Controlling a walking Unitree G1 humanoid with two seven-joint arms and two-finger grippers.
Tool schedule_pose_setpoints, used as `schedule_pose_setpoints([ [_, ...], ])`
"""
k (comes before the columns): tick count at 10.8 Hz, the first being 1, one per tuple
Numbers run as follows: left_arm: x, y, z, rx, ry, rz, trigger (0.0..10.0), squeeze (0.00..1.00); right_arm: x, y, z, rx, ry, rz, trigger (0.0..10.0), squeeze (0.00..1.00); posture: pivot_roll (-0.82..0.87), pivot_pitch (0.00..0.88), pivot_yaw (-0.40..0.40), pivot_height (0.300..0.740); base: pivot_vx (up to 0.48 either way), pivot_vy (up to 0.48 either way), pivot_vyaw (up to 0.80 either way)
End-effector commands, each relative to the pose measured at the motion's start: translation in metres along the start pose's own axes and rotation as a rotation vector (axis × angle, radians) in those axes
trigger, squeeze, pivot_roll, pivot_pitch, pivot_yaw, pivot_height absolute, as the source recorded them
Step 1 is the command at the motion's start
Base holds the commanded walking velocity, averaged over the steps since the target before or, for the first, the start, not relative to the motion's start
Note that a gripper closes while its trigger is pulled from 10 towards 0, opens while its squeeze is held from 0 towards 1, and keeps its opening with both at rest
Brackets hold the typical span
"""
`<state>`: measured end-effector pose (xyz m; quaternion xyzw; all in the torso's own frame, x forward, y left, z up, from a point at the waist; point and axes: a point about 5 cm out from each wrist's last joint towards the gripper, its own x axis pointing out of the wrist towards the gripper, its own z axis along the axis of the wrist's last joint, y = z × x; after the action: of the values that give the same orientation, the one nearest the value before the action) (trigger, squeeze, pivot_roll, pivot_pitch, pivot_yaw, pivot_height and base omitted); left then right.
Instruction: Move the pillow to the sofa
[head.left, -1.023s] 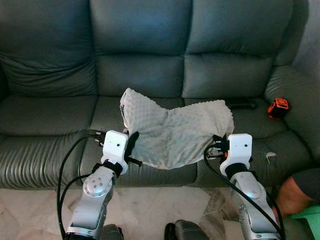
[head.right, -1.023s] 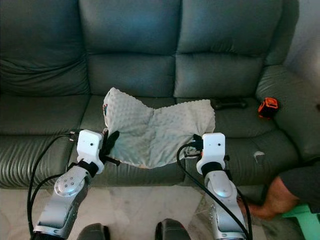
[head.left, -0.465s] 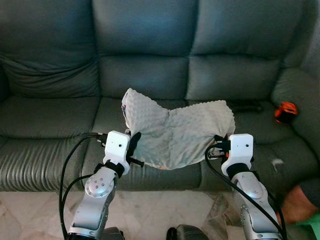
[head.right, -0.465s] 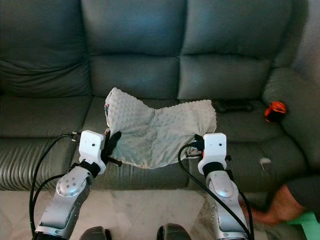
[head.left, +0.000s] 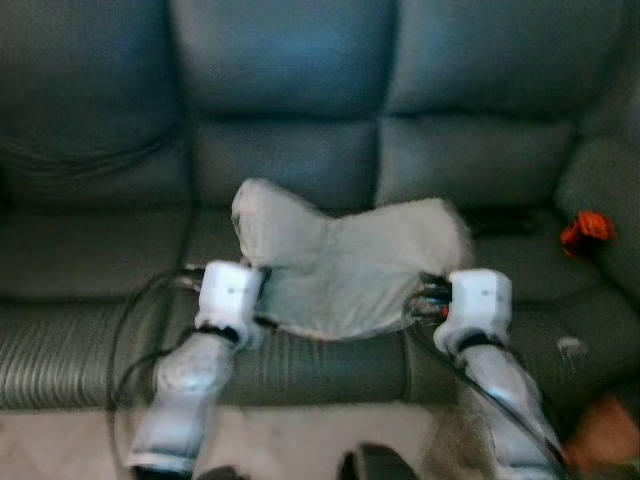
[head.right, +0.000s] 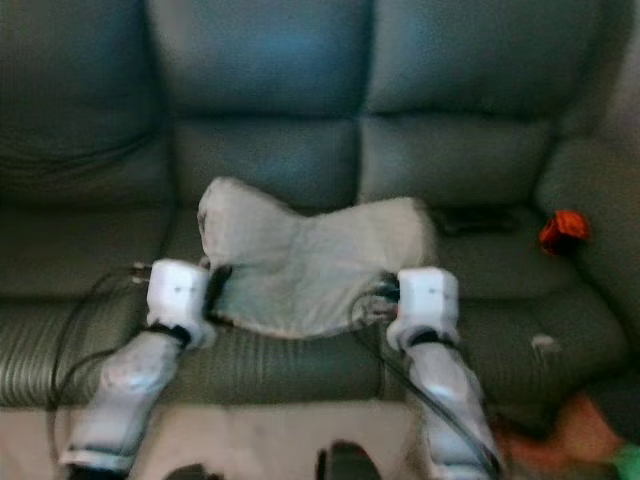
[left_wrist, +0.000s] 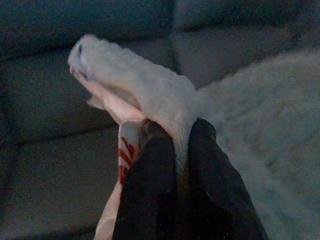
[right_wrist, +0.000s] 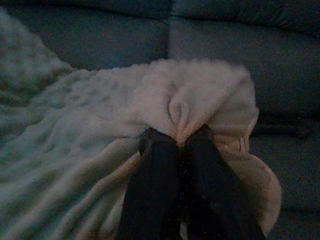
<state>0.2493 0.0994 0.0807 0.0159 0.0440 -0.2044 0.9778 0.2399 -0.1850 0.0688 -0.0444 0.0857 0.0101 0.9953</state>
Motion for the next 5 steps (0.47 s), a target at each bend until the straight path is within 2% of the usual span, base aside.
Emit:
schedule_pose_setpoints([
  [1,-0.0042,0.0089,0.0012,0.03,-0.004,0.014,10.0,0.0,0.0038,0.0121,0.0112,0.014,-0.051,0.041,10.0,0.0,-0.08,0.115,-0.041,0.74,0.0,0.0,0.0],
  [5,-0.0018,0.0153,0.0022,0.043,-0.004,0.043,10.0,0.0,0.0038,0.0148,0.0102,0.016,-0.049,0.049,10.0,0.0,-0.08,0.119,-0.046,0.74,0.0,0.0,0.0],
])
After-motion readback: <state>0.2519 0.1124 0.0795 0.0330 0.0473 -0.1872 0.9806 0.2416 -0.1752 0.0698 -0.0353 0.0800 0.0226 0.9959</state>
